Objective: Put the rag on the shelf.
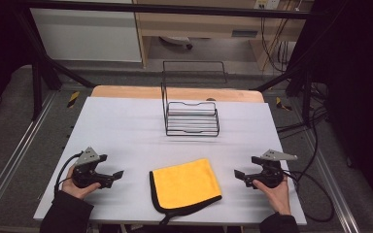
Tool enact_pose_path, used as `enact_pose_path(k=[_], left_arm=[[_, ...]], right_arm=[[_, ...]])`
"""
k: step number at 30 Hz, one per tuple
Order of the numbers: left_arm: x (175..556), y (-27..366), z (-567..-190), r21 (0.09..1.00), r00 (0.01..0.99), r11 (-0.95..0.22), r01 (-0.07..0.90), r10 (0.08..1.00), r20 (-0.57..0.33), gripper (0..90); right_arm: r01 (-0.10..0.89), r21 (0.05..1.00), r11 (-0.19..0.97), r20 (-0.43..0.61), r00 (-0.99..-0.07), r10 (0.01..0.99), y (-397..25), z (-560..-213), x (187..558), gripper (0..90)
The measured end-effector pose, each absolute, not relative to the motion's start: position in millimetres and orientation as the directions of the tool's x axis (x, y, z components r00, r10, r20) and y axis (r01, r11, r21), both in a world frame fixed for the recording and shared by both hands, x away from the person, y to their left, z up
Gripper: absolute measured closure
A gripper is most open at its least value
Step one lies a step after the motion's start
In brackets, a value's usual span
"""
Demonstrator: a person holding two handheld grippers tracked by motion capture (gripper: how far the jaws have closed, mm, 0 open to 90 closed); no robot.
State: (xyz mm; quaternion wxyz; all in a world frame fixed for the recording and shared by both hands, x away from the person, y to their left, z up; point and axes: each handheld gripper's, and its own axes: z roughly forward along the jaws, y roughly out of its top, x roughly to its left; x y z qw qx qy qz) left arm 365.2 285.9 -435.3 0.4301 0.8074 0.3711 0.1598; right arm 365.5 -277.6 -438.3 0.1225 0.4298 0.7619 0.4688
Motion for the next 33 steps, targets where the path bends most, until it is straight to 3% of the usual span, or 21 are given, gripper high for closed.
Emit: enact_pose_path(k=[18, 33], left_arm=[[364.1, 272.5, -429.6, 0.815, 0.679, -0.361, 0.453, 0.732, -0.054, 7.3], [367.0, 236.7, -411.9, 0.804, 0.701, -0.387, 0.451, 0.711, -0.051, 16.1]], right_arm=[[0.542, 0.816, 0.2, 0.207, -0.598, 0.775, -277.0, -437.7, 363.8, 0.8], [0.54, 0.814, 0.212, 0.195, -0.599, 0.777, -272.6, -438.0, 363.4, 0.7]])
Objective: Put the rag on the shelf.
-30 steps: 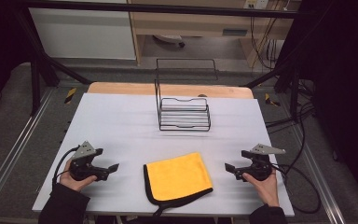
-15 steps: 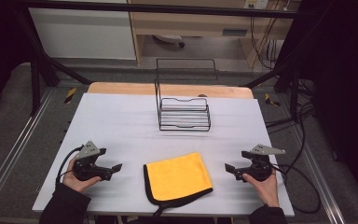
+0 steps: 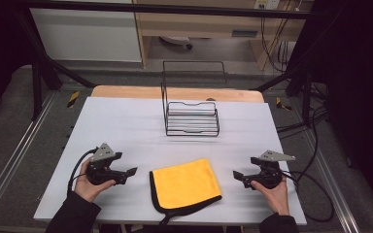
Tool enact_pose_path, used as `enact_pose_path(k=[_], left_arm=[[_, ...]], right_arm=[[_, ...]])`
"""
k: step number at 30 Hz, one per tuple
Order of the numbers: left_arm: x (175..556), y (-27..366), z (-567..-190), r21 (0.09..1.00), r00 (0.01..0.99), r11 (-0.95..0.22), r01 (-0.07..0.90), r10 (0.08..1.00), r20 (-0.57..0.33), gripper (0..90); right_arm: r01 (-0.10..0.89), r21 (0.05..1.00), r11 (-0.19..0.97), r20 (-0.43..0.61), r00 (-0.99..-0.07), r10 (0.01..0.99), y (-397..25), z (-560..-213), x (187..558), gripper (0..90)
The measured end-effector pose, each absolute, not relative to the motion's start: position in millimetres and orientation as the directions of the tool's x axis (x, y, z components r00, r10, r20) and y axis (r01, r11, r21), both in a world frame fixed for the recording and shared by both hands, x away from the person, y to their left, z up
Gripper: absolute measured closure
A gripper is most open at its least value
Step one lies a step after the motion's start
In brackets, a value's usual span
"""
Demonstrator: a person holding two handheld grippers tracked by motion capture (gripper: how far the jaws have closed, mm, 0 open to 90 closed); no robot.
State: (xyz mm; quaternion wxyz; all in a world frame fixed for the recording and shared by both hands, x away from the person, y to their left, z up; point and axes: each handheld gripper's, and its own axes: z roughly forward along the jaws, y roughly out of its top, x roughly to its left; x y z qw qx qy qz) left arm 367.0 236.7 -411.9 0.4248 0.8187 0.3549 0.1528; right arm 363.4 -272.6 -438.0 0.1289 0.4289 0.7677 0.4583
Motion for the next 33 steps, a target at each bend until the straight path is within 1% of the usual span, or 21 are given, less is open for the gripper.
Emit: enact_pose_path(k=[3, 9, 14, 19, 22, 25, 28, 30, 33], left_arm=[[369.0, 224.3, -409.2, 0.801, 0.714, -0.391, 0.453, 0.697, -0.063, 18.4], [375.5, 196.9, -408.8, 0.772, 0.748, -0.439, 0.46, 0.66, -0.07, 24.4], [380.2, 177.4, -415.0, 0.741, 0.763, -0.476, 0.474, 0.642, -0.076, 32.2], [383.3, 162.3, -424.5, 0.71, 0.781, -0.514, 0.481, 0.62, -0.081, 37.9], [384.6, 157.1, -431.1, 0.692, 0.787, -0.53, 0.49, 0.61, -0.091, 43.5], [386.3, 156.3, -435.0, 0.675, 0.788, -0.543, 0.5, 0.608, -0.094, 46.7], [388.3, 158.0, -439.4, 0.668, 0.782, -0.528, 0.524, 0.608, -0.133, 49.4], [388.3, 157.9, -439.5, 0.663, 0.785, -0.533, 0.525, 0.605, -0.135, 51.2], [387.3, 156.2, -439.9, 0.656, 0.786, -0.539, 0.528, 0.602, -0.138, 56.5]], right_arm=[[0.544, 0.812, 0.211, 0.196, -0.595, 0.779, -271.3, -438.5, 363.5, 0.7], [0.54, 0.811, 0.223, 0.187, -0.601, 0.777, -270.2, -438.7, 363.5, 0.8], [0.541, 0.81, 0.227, 0.183, -0.601, 0.778, -269.0, -439.2, 363.5, 0.8], [0.545, 0.806, 0.23, 0.185, -0.601, 0.777, -267.1, -439.1, 363.6, 0.9], [0.546, 0.805, 0.232, 0.185, -0.603, 0.776, -264.3, -438.6, 363.3, 1.6], [0.545, 0.805, 0.236, 0.187, -0.609, 0.771, -259.4, -437.4, 363.5, 2.7], [0.553, 0.801, 0.227, 0.197, -0.602, 0.774, -250.4, -436.3, 364.1, 5.3], [0.55, 0.802, 0.232, 0.194, -0.609, 0.769, -243.8, -435.5, 365.4, 6.6], [0.55, 0.801, 0.235, 0.197, -0.614, 0.765, -231.4, -434.3, 368.0, 8.8]])
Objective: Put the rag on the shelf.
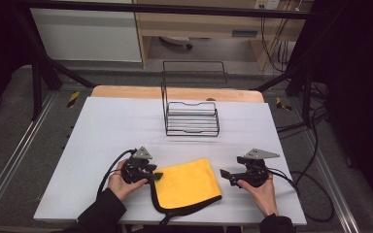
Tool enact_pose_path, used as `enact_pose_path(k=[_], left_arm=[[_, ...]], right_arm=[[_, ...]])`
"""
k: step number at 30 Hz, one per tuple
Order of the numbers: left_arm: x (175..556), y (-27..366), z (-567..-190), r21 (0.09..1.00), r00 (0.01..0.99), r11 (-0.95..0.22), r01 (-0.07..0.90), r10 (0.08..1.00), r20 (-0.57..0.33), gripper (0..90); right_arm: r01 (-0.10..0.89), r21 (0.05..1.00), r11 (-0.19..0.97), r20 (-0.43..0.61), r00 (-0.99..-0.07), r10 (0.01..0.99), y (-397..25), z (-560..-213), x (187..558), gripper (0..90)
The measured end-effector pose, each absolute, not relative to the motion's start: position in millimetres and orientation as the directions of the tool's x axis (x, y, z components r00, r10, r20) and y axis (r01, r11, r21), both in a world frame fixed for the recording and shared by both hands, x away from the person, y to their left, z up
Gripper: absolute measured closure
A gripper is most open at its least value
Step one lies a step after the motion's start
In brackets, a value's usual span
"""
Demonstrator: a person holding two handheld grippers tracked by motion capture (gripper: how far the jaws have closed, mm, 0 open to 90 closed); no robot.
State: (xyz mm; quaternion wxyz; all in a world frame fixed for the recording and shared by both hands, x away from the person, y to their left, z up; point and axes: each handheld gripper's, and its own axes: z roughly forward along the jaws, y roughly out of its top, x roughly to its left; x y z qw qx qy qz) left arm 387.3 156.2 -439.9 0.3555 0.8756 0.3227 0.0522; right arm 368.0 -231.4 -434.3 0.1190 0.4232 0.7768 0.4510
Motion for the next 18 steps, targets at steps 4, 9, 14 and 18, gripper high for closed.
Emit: enact_pose_path(k=[4, 9, 14, 18], left_arm=[[385.7, 154.5, -439.4, 0.65, 0.789, -0.545, 0.53, 0.598, -0.141, 62.2], [382.3, 151.8, -439.4, 0.646, 0.785, -0.543, 0.536, 0.602, -0.146, 71.5], [378.6, 148.3, -438.9, 0.647, 0.789, -0.556, 0.521, 0.603, -0.118, 75.8], [375.8, 146.0, -439.0, 0.65, 0.792, -0.565, 0.507, 0.604, -0.093, 77.4]], right_arm=[[0.546, 0.799, 0.254, 0.18, -0.619, 0.765, -213.4, -434.5, 373.7, 11.6], [0.56, 0.776, 0.29, 0.157, -0.617, 0.771, -192.2, -436.1, 379.2, 11.1], [0.597, 0.744, 0.299, 0.164, -0.598, 0.785, -179.9, -440.2, 383.3, 11.2], [0.612, 0.727, 0.31, 0.172, -0.6, 0.781, -174.1, -443.8, 384.1, 16.3]])
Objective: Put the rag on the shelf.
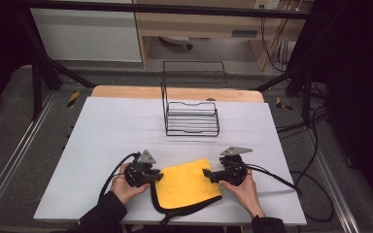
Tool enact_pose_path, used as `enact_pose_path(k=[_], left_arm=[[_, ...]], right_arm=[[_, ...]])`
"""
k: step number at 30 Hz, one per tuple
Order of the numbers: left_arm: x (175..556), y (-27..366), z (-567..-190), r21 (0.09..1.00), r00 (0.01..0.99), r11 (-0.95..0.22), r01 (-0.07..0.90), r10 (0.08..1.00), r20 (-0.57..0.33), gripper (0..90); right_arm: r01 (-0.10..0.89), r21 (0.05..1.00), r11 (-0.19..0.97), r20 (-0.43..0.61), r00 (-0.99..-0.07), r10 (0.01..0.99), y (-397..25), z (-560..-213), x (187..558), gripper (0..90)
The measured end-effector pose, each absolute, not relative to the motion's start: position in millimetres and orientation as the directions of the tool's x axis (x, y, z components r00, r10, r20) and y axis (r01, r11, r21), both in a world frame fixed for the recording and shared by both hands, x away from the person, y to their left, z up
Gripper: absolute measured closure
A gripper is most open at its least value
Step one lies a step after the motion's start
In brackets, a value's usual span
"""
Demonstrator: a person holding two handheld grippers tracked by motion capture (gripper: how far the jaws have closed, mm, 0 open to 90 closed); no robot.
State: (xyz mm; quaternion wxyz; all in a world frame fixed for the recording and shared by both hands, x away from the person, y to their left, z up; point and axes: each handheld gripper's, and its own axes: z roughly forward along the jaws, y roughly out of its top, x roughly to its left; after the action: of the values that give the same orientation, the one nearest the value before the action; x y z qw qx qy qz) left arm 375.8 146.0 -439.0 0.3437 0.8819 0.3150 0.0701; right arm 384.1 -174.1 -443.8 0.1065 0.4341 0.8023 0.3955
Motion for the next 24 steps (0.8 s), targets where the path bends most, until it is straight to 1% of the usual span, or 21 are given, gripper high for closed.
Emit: enact_pose_path(k=[4, 10, 17, 22, 24], left_arm=[[374.5, 145.3, -439.2, 0.652, 0.791, -0.567, 0.503, 0.606, -0.084, 78.4], [374.5, 145.5, -439.6, 0.654, 0.792, -0.565, 0.503, 0.604, -0.088, 79.1], [374.7, 145.2, -439.6, 0.656, 0.788, -0.558, 0.508, 0.608, -0.093, 79.8], [374.3, 144.8, -438.2, 0.652, 0.784, -0.558, 0.514, 0.614, -0.093, 81.7], [375.0, 145.8, -437.8, 0.651, 0.779, -0.549, 0.525, 0.618, -0.108, 82.3]], right_arm=[[0.605, 0.733, 0.312, 0.177, -0.612, 0.771, -172.6, -445.9, 383.5, 31.3], [0.617, 0.715, 0.329, 0.173, -0.612, 0.771, -170.4, -450.2, 383.5, 44.7], [0.639, 0.699, 0.322, 0.214, -0.616, 0.758, -168.1, -452.5, 382.5, 59.2], [0.667, 0.681, 0.301, 0.262, -0.606, 0.751, -167.0, -451.9, 382.3, 72.7], [0.669, 0.683, 0.295, 0.274, -0.608, 0.745, -167.0, -451.2, 382.6, 79.3]])
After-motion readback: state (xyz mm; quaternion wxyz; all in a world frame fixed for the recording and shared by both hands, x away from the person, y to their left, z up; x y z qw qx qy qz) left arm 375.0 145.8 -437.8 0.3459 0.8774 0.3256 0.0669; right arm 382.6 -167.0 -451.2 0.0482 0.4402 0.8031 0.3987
